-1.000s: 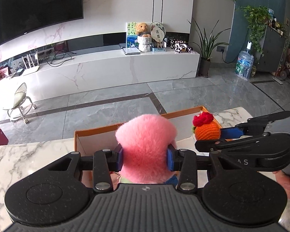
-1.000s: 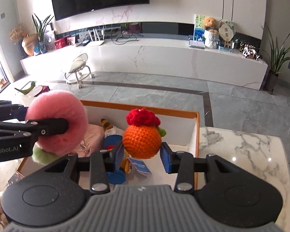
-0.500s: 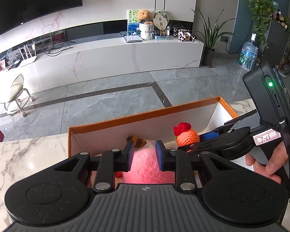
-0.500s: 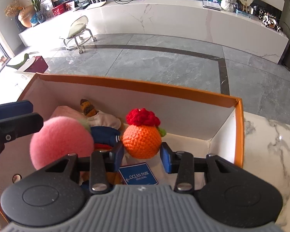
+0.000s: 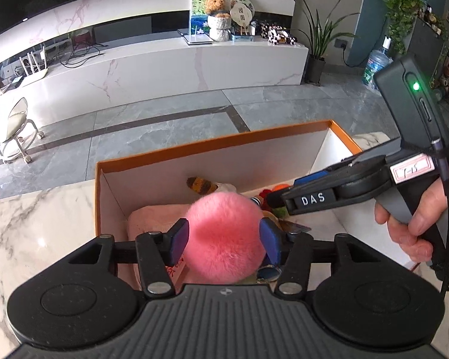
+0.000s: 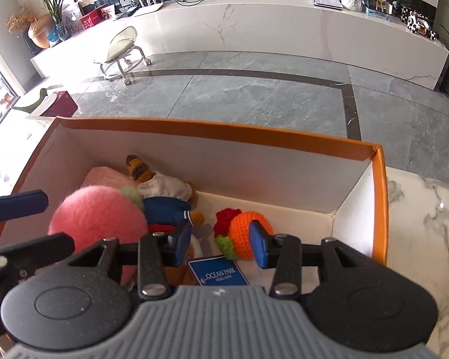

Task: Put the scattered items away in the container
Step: 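Lower both balls into the box and open both tools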

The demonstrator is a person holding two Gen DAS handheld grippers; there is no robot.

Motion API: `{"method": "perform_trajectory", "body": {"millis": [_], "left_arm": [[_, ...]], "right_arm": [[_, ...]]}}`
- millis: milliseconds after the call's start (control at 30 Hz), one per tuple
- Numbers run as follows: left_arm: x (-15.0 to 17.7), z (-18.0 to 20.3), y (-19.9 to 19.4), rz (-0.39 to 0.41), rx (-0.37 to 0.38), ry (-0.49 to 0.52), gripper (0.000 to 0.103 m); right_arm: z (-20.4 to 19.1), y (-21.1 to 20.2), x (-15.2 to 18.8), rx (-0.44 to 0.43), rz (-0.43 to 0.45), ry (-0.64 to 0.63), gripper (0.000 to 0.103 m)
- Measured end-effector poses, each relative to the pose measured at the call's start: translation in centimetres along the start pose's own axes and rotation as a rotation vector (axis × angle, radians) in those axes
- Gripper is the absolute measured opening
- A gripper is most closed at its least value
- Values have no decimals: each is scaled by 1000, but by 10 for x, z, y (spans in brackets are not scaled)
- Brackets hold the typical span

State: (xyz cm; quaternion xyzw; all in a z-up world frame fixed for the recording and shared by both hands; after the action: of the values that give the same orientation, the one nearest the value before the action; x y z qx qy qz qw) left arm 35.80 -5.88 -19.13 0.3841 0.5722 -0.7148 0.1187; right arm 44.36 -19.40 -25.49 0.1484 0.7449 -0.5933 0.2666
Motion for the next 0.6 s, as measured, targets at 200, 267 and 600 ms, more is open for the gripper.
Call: {"method": "perform_trajectory", "body": {"millis": [200,267,600], "left_arm": [[5,0,19,-46,-12,5,62],[7,0,24,-52,-10,-1,41],[2,5,15,11,-30,32,4]], "right_arm": [[-1,-22,4,-3,36,2,46],[-2,-31,6,-8,51,0,46],[3,-64,25,-4,98,11,47]]}}
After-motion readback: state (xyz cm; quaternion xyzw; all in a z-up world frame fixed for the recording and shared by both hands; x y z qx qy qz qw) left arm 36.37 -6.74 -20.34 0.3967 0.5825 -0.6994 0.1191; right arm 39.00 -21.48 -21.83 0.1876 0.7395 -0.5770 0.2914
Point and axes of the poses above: each gripper's, at about its wrist camera, not at the fingertips, and y roughly the way its jaws point, z to its right, x to its underside, the point moved 8 cm from there along y, roughly the way its jaws point, and after that the axes turned 3 degrees about z, right-handed, at the moved point
